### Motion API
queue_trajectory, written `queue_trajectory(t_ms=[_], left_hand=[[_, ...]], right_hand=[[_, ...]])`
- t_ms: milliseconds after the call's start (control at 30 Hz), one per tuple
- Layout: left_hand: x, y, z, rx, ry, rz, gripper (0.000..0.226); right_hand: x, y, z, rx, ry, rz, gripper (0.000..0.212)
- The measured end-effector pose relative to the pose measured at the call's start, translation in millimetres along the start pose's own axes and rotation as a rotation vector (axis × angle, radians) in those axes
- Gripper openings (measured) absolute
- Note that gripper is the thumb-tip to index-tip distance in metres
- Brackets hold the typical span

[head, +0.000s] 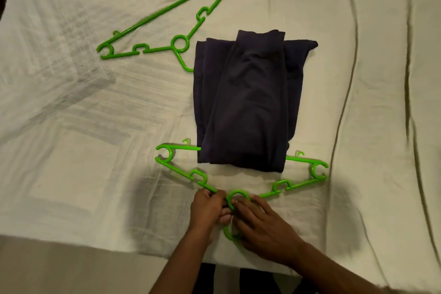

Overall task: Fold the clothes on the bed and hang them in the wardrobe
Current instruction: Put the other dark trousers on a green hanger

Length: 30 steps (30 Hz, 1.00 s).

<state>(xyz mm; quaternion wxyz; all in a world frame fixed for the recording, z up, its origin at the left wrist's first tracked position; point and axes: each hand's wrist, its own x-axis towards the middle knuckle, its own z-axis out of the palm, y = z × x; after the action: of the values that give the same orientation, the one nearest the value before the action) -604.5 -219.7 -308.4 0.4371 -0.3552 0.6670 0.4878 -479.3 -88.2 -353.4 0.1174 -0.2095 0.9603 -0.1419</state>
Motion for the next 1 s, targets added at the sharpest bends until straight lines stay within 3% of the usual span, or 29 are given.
queue_trajectory(t_ms=[67, 133, 200, 267, 333, 367, 467, 600, 733, 833, 1000], left_hand=[[-5.7, 3.5, -6.5, 0.008, -0.024, -0.053, 0.019], [-10.8, 5.4, -18.6, 0.087, 0.077, 0.088, 0.023], [-14.9, 4.9, -28.1, 0.413, 0.297, 0.539, 0.019], [-20.8, 8.6, -26.1, 0.683, 0.345, 1.058, 0.008], [-3.0, 18.0, -13.9, 1.04, 0.211, 1.399, 0.049], [17.2, 27.5, -9.0, 1.258, 0.158, 1.487, 0.068], [76.7, 73.1, -1.1, 1.672, 0.133, 1.523, 0.108], [91.2, 103.5, 12.5, 1.817, 0.157, 1.464, 0.12], [75.3, 82.4, 16.2, 1.789, 0.274, 1.596, 0.107], [75.5, 67.5, 11.8, 1.816, 0.13, 1.786, 0.084], [63.3, 74.1, 30.2, 2.041, 0.136, 1.635, 0.06]], right_hand=[[2.2, -3.4, 2.4, 0.005, 0.074, -0.007, 0.028], [1.0, -3.4, 0.2, -0.006, 0.127, -0.008, 0.025], [-0.6, -4.1, -0.3, -0.03, 0.14, -0.002, 0.027], [-1.4, -4.6, 1.4, -0.058, 0.135, -0.008, 0.03], [-1.9, -5.5, -0.3, -0.088, 0.1, -0.012, 0.036], [-1.7, -4.7, -0.9, -0.105, 0.094, -0.014, 0.039], [-1.0, -5.1, -0.1, -0.126, 0.06, -0.002, 0.044], [0.8, -5.8, 4.5, -0.153, 0.072, 0.015, 0.047], [-5.9, -13.9, -0.5, -0.186, 0.055, 0.002, 0.045], [-14.9, -27.2, -4.6, -0.177, 0.184, -0.018, 0.024], [-4.5, -33.1, -50.8, -0.167, 0.429, -0.019, 0.021]])
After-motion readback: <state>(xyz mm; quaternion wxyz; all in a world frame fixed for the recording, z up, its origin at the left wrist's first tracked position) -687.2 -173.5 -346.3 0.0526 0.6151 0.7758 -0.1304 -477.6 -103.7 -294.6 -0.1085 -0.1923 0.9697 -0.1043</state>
